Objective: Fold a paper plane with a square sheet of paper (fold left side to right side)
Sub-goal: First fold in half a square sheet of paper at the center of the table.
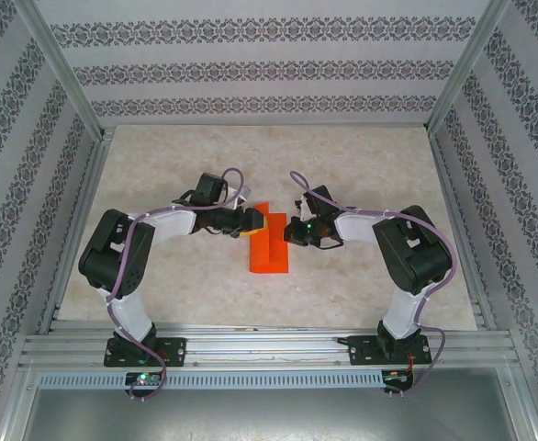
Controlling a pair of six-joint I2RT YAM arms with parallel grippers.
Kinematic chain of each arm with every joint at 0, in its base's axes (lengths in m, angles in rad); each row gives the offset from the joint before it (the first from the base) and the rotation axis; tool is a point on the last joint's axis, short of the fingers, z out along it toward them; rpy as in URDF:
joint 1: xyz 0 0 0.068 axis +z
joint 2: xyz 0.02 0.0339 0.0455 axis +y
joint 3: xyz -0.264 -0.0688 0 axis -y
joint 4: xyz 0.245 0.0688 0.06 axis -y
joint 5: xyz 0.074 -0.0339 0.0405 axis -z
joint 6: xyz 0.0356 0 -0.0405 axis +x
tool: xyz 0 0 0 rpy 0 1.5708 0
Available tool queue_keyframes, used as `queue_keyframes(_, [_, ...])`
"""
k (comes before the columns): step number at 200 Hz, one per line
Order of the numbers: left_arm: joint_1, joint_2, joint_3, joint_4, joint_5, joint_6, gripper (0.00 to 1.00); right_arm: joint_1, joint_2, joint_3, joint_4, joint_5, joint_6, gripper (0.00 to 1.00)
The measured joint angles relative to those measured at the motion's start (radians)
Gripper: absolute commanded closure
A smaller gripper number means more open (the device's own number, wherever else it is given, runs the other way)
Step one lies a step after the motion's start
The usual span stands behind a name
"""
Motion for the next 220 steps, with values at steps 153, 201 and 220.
queue_keyframes(153, [-0.031, 0.052, 0.025, 0.005, -0.054, -0.003, 1.0, -0.005, -0.109, -0.034, 0.007, 0.027, 0.001, 0.76])
queue_keyframes(201, [-0.035, 0.052, 0.025, 0.003, -0.053, -0.003, 1.0, -0.044, -0.181, -0.097, 0.118, -0.064, 0.03, 0.51])
queue_keyframes(220, [-0.035, 0.052, 0.025, 0.003, -0.054, -0.003, 1.0, -0.046, -0.168, -0.11, 0.173, -0.121, 0.051, 0.49])
